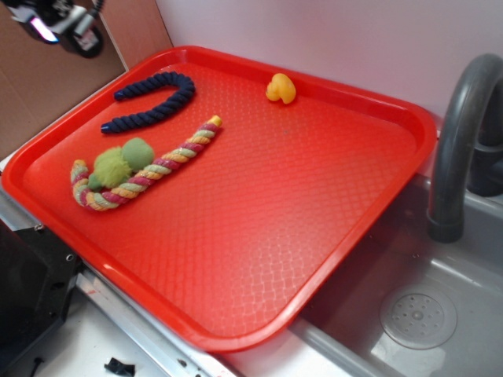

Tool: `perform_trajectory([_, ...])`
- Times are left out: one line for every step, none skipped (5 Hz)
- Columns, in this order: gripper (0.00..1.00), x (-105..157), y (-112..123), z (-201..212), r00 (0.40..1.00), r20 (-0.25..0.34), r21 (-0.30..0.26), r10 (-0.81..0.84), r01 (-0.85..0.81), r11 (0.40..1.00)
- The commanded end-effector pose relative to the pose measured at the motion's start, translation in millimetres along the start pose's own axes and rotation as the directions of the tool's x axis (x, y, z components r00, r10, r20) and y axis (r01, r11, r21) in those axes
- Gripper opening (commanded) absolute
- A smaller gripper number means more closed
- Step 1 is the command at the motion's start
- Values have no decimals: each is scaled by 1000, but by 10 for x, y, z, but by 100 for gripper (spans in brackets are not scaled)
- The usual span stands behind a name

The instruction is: Grab the blue rope.

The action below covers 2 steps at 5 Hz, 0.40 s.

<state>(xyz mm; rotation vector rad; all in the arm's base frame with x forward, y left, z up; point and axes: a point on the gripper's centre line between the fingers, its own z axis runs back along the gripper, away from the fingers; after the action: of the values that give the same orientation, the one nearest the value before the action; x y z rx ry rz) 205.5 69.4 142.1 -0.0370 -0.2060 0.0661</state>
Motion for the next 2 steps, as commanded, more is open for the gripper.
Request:
perform_trajectory([100, 357, 180, -477, 998, 51, 34, -34, 32, 999])
perform_trajectory([100, 405, 155, -758, 997, 24, 63, -74, 72, 995])
